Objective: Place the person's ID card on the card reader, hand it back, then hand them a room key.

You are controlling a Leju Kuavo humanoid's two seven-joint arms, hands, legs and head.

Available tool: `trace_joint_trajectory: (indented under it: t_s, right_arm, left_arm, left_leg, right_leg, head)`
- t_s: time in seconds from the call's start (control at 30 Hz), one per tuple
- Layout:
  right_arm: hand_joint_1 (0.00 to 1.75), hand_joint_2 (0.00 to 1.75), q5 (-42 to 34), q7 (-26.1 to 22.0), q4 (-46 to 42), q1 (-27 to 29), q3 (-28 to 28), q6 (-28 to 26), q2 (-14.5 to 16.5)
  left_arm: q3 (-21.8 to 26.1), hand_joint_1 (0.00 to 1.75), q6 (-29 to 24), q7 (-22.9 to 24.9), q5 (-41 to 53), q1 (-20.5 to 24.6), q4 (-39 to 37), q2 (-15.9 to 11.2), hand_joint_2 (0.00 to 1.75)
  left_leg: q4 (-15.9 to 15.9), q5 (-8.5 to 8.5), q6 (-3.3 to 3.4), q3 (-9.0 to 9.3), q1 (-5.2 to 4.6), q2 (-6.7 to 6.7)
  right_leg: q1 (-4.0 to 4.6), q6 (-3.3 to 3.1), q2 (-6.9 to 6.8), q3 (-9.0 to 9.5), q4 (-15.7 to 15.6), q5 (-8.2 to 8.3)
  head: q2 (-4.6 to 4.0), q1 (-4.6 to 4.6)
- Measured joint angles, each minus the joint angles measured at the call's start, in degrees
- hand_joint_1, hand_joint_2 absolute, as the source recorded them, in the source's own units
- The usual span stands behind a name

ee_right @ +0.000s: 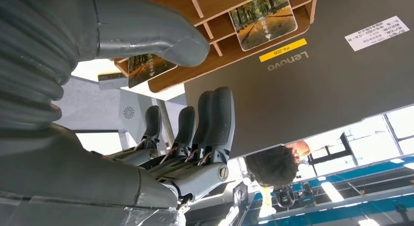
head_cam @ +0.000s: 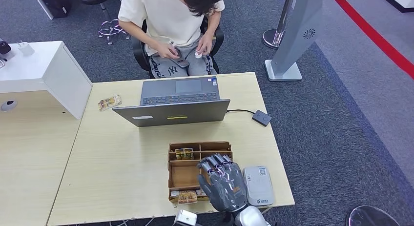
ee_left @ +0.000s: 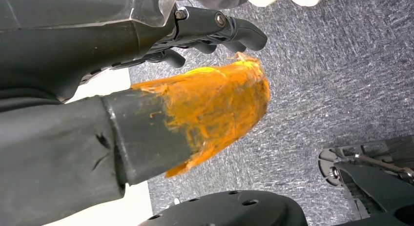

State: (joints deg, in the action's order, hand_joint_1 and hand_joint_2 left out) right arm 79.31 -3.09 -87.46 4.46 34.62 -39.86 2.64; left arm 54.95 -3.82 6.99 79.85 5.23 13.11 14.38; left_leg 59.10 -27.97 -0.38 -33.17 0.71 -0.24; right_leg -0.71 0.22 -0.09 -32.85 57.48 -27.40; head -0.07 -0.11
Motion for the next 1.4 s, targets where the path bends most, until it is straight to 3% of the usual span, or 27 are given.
trace_joint_trajectory:
  t_s: [0.17,0.9,1.1,1.23,1.4]
  right_arm:
    - [1.04,1.75,-0.58,0.45,0.92,-0.13,-0.12,0.01,0.00]
    - [0.82,1.75,-1.54,-0.70,6.20,-2.87,-5.37,-0.01,0.98]
    - [0.90,1.75,-1.58,-0.67,6.58,-3.25,-7.07,-0.03,1.01]
    - [1.04,1.75,-1.66,-0.61,6.64,-3.48,-7.93,-0.03,1.01]
    - [1.00,1.75,-2.21,-0.49,7.03,-3.51,-8.75,-0.03,1.01]
  left_arm:
    - [0.00,0.00,0.23,0.00,0.33,-0.01,0.00,-0.02,0.00]
    - [0.00,0.00,0.80,0.02,1.00,-0.01,0.00,-0.43,0.00]
    - [0.00,0.00,0.80,0.05,1.15,-0.01,0.00,-0.58,0.00]
    - [0.00,0.00,0.80,0.25,1.34,-0.02,0.00,-0.61,0.00]
    - [0.00,0.00,0.82,0.52,1.38,-0.02,0.00,-0.64,0.00]
  left_leg:
    - [0.00,0.00,0.00,0.00,0.00,0.00]
    - [0.00,0.00,0.00,0.00,0.00,0.00]
    - [0.00,0.00,0.00,0.00,0.00,0.00]
    - [0.00,0.00,0.00,0.00,0.00,0.00]
    - [0.00,0.00,0.00,0.00,0.00,0.00]
  right_leg:
    - [0.00,0.00,0.00,0.00,0.00,0.00]
    - [0.00,0.00,0.00,0.00,0.00,0.00]
    - [0.00,0.00,0.00,0.00,0.00,0.00]
    - [0.00,0.00,0.00,0.00,0.00,0.00]
    - [0.00,0.00,0.00,0.00,0.00,0.00]
  head:
    - [0.00,0.01]
    - [0.00,0.01]
    - [0.00,0.00]
    - [0.00,0.01]
    - [0.00,0.00]
